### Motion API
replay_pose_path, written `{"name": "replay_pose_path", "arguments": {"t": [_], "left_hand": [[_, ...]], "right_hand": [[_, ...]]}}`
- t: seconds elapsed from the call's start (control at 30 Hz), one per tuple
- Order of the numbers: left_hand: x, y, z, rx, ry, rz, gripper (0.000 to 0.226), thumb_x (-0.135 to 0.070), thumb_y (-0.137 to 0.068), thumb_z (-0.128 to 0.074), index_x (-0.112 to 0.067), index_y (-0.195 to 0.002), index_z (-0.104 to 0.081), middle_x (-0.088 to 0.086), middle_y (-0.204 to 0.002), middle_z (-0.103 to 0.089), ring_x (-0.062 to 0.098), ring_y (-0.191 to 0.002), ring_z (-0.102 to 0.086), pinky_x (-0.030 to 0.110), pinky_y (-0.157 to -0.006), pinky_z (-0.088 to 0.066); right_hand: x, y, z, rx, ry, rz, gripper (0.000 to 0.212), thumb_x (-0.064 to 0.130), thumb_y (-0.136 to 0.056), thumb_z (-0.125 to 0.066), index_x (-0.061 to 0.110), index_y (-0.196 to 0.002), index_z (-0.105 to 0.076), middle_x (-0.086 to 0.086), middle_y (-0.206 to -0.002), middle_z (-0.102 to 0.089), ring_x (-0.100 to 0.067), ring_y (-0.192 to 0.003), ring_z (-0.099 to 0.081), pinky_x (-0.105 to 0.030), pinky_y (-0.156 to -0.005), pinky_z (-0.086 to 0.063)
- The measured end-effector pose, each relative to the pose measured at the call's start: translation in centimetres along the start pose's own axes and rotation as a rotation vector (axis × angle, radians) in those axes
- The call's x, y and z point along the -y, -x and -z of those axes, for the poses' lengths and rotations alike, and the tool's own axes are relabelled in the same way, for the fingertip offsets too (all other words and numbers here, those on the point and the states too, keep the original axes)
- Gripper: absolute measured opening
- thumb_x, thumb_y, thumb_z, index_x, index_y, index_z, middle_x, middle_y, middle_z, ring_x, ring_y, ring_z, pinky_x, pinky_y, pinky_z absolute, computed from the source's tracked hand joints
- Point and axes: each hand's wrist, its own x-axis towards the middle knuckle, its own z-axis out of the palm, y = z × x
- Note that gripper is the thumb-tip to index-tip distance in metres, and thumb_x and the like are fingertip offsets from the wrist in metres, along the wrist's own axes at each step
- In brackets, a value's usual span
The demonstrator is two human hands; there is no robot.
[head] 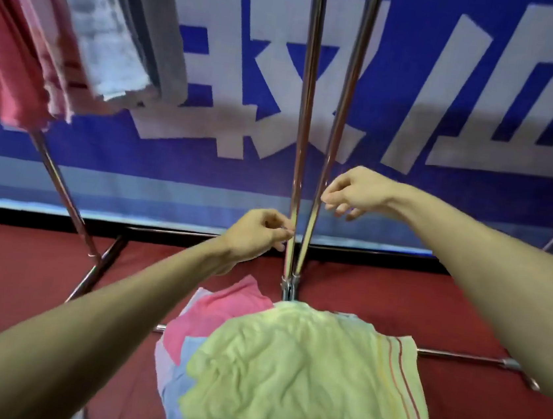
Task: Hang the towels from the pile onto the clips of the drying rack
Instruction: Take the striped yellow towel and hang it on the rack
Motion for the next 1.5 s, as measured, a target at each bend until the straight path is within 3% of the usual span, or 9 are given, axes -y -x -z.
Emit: {"name": "replay_pose_path", "arguments": {"t": [0.27,0.43,0.63,0.83,0.97,1.07,1.2,1.33,1.5], "left_hand": [[10.1,-4.9,-12.2,0.265,0.029,0.259,0.012,-0.001,-0.092,-0.053,-0.009,-0.087,-0.060,0.002,-0.076,-0.062,0.006,-0.063,-0.059,0.011,-0.057,-0.042],[15.2,-8.1,-19.1,0.350,0.087,0.374,0.010,-0.010,-0.093,-0.054,-0.014,-0.089,-0.062,0.003,-0.082,-0.068,0.014,-0.075,-0.064,0.024,-0.073,-0.044],[18.6,-11.3,-27.2,0.334,0.181,0.479,0.011,-0.007,-0.092,-0.052,-0.013,-0.091,-0.062,0.008,-0.082,-0.067,0.021,-0.079,-0.064,0.033,-0.083,-0.047],[20.6,-12.2,-31.4,0.365,0.169,0.518,0.015,-0.006,-0.092,-0.050,-0.014,-0.088,-0.062,0.009,-0.078,-0.063,0.021,-0.076,-0.060,0.030,-0.077,-0.047],[21.0,-12.3,-31.1,0.358,0.159,0.538,0.012,-0.008,-0.093,-0.052,-0.011,-0.093,-0.063,0.009,-0.080,-0.064,0.021,-0.077,-0.062,0.029,-0.075,-0.048],[20.2,-12.4,-29.7,0.344,0.137,0.515,0.013,-0.006,-0.094,-0.051,-0.011,-0.092,-0.063,0.009,-0.082,-0.065,0.021,-0.077,-0.063,0.030,-0.077,-0.048],[18.0,-11.8,-26.0,0.314,0.127,0.467,0.016,-0.003,-0.094,-0.049,-0.012,-0.090,-0.061,0.008,-0.085,-0.066,0.020,-0.076,-0.066,0.031,-0.079,-0.048],[14.3,-9.8,-21.2,0.229,0.248,0.450,0.017,0.000,-0.094,-0.046,-0.010,-0.092,-0.061,0.007,-0.089,-0.065,0.023,-0.079,-0.068,0.027,-0.071,-0.050],[9.8,-7.0,-13.5,0.090,0.209,0.275,0.015,0.004,-0.092,-0.050,-0.005,-0.103,-0.056,0.006,-0.078,-0.060,0.009,-0.058,-0.063,0.020,-0.053,-0.049]], "right_hand": [[-20.2,-3.0,-5.6,0.008,-0.137,-0.331,0.019,0.007,-0.094,-0.054,0.007,-0.075,-0.059,-0.011,-0.082,-0.061,-0.016,-0.063,-0.056,-0.026,-0.057,-0.048],[-32.3,-4.3,-9.8,-0.166,-0.186,-0.623,0.013,0.008,-0.090,-0.056,0.002,-0.081,-0.064,-0.014,-0.075,-0.059,-0.023,-0.059,-0.052,-0.035,-0.057,-0.048],[-43.5,-4.3,-14.8,-0.357,-0.074,-0.876,0.033,0.016,-0.092,-0.054,-0.003,-0.119,-0.060,-0.020,-0.126,-0.060,-0.033,-0.121,-0.054,-0.034,-0.097,-0.043],[-50.3,-3.3,-20.5,-0.400,-0.065,-1.017,0.046,0.023,-0.091,-0.058,0.003,-0.129,-0.041,-0.018,-0.139,-0.039,-0.037,-0.131,-0.039,-0.043,-0.107,-0.033],[-51.1,-2.8,-21.2,-0.329,0.040,-1.096,0.040,0.029,-0.092,-0.054,0.010,-0.127,-0.052,-0.016,-0.138,-0.042,-0.034,-0.130,-0.036,-0.042,-0.106,-0.029],[-49.0,-2.4,-20.1,-0.290,0.155,-0.983,0.035,0.032,-0.092,-0.053,0.015,-0.123,-0.057,-0.013,-0.135,-0.045,-0.032,-0.129,-0.036,-0.041,-0.104,-0.027],[-43.2,-3.0,-16.9,-0.169,0.079,-0.582,0.034,0.026,-0.088,-0.061,0.012,-0.118,-0.055,-0.017,-0.123,-0.058,-0.034,-0.118,-0.053,-0.036,-0.094,-0.043],[-34.5,-3.5,-14.2,-0.114,0.021,-0.263,0.006,0.013,-0.084,-0.064,0.008,-0.081,-0.062,-0.011,-0.097,-0.063,-0.028,-0.091,-0.057,-0.024,-0.074,-0.038],[-21.3,-3.2,-11.2,0.155,0.014,0.022,0.018,0.011,-0.091,-0.061,-0.002,-0.102,-0.067,-0.010,-0.088,-0.061,-0.012,-0.081,-0.046,-0.015,-0.059,-0.035]]}}
